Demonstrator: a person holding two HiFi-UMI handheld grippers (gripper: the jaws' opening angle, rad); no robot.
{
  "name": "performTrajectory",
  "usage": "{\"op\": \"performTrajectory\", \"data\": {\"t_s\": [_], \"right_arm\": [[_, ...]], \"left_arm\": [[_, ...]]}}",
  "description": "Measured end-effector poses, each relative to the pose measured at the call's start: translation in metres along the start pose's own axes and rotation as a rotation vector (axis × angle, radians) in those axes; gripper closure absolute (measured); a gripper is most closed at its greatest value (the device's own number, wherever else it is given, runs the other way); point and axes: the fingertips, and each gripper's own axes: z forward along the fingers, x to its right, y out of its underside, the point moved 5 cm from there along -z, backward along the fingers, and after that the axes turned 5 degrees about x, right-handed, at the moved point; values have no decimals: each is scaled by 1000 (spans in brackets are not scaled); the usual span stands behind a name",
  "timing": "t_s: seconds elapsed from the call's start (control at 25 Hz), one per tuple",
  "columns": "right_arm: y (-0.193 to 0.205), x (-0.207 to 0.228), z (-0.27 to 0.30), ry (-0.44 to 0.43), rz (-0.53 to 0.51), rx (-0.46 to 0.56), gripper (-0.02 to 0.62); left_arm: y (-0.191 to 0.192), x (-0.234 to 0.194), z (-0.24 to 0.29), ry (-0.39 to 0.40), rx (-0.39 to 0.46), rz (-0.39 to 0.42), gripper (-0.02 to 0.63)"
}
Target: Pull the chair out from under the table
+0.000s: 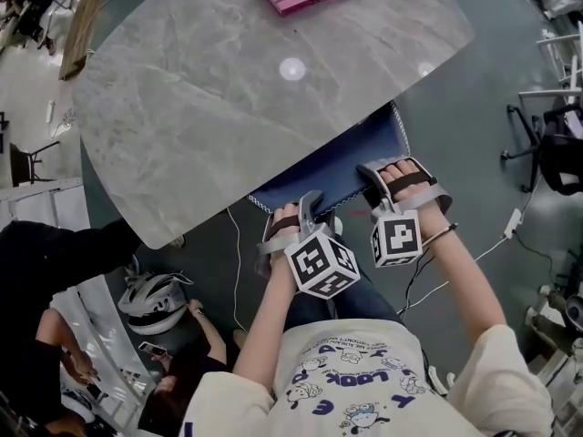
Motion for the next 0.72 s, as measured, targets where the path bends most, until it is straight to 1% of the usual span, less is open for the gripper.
{"op": "performTrajectory", "data": {"t_s": [0.28, 0.48, 0.72], "right_arm": [[0, -2, -1, -27, -105, 14, 477], [-1, -1, -1, -83, -110, 9, 497], [0, 0, -2, -97, -103, 4, 506]], "left_arm": [[-1, 1, 0, -7, -28, 18, 512], [-1, 1, 0, -11, -34, 16, 518], [-4, 1, -2, -19, -41, 20, 523]]}}
